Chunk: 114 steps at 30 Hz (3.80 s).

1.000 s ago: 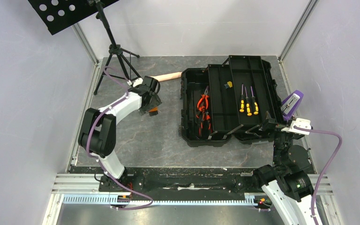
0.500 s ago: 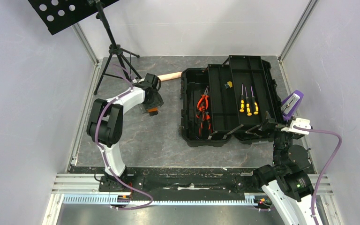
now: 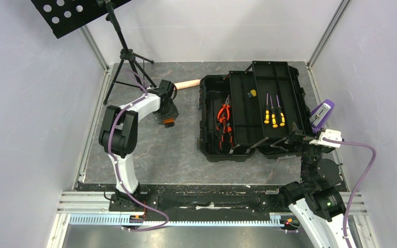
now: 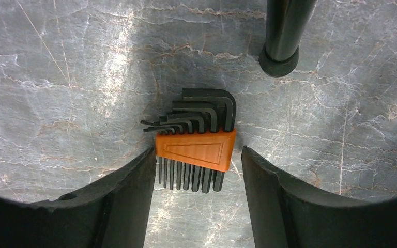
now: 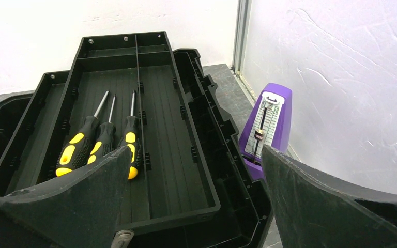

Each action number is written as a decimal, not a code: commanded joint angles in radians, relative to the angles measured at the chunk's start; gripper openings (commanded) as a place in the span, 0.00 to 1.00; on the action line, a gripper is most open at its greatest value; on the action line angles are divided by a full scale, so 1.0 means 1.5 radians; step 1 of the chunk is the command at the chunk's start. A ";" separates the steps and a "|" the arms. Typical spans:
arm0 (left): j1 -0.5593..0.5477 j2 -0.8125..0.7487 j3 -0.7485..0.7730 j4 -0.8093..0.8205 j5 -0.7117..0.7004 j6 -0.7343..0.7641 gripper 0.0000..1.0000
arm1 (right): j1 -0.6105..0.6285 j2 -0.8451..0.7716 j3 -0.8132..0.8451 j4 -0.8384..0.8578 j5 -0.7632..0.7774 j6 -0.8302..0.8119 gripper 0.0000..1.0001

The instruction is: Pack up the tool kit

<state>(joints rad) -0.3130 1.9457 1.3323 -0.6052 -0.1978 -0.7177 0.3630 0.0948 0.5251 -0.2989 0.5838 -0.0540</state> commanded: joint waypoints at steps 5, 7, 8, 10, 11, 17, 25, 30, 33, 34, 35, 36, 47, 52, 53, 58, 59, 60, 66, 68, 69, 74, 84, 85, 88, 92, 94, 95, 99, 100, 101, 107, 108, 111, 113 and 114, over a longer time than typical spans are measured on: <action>0.006 0.035 0.035 -0.035 0.014 0.027 0.61 | 0.002 0.010 0.006 0.028 0.001 -0.001 0.98; 0.006 0.037 0.035 -0.040 0.016 0.029 0.56 | 0.002 0.009 0.006 0.027 0.001 -0.001 0.98; 0.006 0.035 0.035 -0.041 0.019 0.030 0.53 | 0.002 0.007 0.005 0.028 0.001 -0.001 0.98; 0.006 0.025 0.029 -0.041 0.028 0.030 0.48 | 0.002 0.006 0.005 0.027 0.001 -0.001 0.98; 0.006 0.018 0.027 -0.041 0.032 0.031 0.46 | 0.003 0.005 0.004 0.027 0.002 -0.001 0.98; 0.006 -0.056 0.007 -0.041 0.052 0.033 0.39 | 0.002 0.003 0.003 0.028 0.001 0.000 0.98; 0.006 -0.129 -0.024 -0.018 0.096 0.021 0.35 | 0.002 -0.001 0.001 0.028 0.000 0.002 0.98; 0.006 -0.172 -0.056 0.019 0.128 0.012 0.34 | 0.003 -0.001 0.001 0.027 0.001 0.002 0.98; 0.006 -0.206 -0.079 0.061 0.170 0.003 0.34 | 0.003 -0.001 0.001 0.027 -0.001 0.003 0.98; 0.006 -0.220 -0.086 0.077 0.184 -0.001 0.34 | 0.002 -0.001 0.001 0.026 0.000 0.003 0.98; 0.006 -0.232 -0.092 0.093 0.202 -0.003 0.34 | 0.002 0.000 0.001 0.027 -0.001 0.004 0.98; 0.005 -0.244 -0.102 0.117 0.219 -0.010 0.34 | 0.002 0.001 0.001 0.027 -0.002 0.004 0.98; -0.024 -0.326 -0.163 0.361 0.392 -0.131 0.34 | 0.002 0.001 0.003 0.028 -0.004 0.007 0.98; -0.087 -0.326 -0.143 0.431 0.397 -0.173 0.34 | 0.002 0.004 0.005 0.028 -0.006 0.008 0.98; -0.102 -0.321 -0.138 0.447 0.399 -0.186 0.34 | 0.002 0.004 0.006 0.028 -0.005 0.008 0.98; -0.180 -0.274 -0.079 0.466 0.384 -0.204 0.34 | 0.002 0.001 0.008 0.026 -0.004 0.006 0.98; -0.195 -0.265 -0.066 0.466 0.378 -0.206 0.34 | 0.002 0.001 0.009 0.025 -0.002 0.006 0.98; -0.212 -0.250 -0.049 0.467 0.372 -0.207 0.34 | 0.003 0.000 0.010 0.024 -0.002 0.005 0.98; -0.280 -0.163 0.020 0.497 0.368 -0.251 0.34 | 0.002 -0.001 0.012 0.022 0.001 0.003 0.98; -0.292 -0.129 0.041 0.502 0.370 -0.273 0.34 | 0.002 -0.001 0.014 0.021 0.001 0.002 0.98; -0.299 -0.116 0.052 0.506 0.370 -0.280 0.34 | 0.002 -0.001 0.014 0.020 0.003 0.001 0.98; -0.313 -0.078 0.090 0.485 0.365 -0.276 0.34 | 0.002 -0.005 0.016 0.016 0.009 -0.003 0.98; -0.282 -0.190 0.133 0.051 0.061 -0.013 0.49 | 0.002 0.012 0.031 0.018 -0.008 0.006 0.98; -0.283 -0.180 0.144 0.021 0.053 0.000 0.50 | 0.002 0.012 0.033 0.018 -0.008 0.005 0.98; -0.297 -0.143 0.174 -0.042 0.044 0.040 0.54 | 0.002 0.013 0.042 0.015 -0.003 0.002 0.98; -0.340 -0.071 0.225 -0.121 -0.007 0.053 0.54 | 0.002 0.017 0.049 0.008 -0.003 0.004 0.98; -0.352 -0.045 0.236 -0.126 -0.022 0.050 0.54 | 0.002 0.020 0.049 0.006 -0.004 0.006 0.98; -0.355 -0.035 0.239 -0.125 -0.024 0.046 0.54 | 0.002 0.021 0.049 0.006 -0.005 0.007 0.98; -0.368 0.008 0.263 -0.125 -0.026 0.041 0.53 | 0.002 0.022 0.050 0.005 -0.005 0.008 0.98; -0.371 0.019 0.270 -0.125 -0.030 0.040 0.53 | 0.002 0.022 0.050 0.004 -0.004 0.008 0.98; -0.372 0.027 0.275 -0.125 -0.036 0.038 0.53 | 0.002 0.021 0.048 0.004 -0.004 0.008 0.98; -0.373 0.073 0.296 -0.130 -0.109 0.018 0.51 | 0.002 0.018 0.045 0.001 -0.001 0.007 0.98; -0.373 0.080 0.299 -0.130 -0.113 0.015 0.51 | 0.002 0.017 0.045 0.001 0.000 0.006 0.98; -0.373 0.105 0.316 -0.129 -0.126 0.014 0.50 | 0.002 0.016 0.043 0.000 0.002 0.005 0.98; -0.373 0.122 0.328 -0.129 -0.137 0.013 0.51 | 0.002 0.016 0.041 0.000 0.003 0.006 0.98; -0.373 0.129 0.334 -0.130 -0.140 0.012 0.51 | 0.002 0.016 0.041 0.000 0.003 0.006 0.98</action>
<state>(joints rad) -0.8707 2.0937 1.7741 -0.7986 -0.3355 -0.6987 0.3630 0.1188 0.5659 -0.3103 0.5777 -0.0490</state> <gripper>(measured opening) 0.508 0.982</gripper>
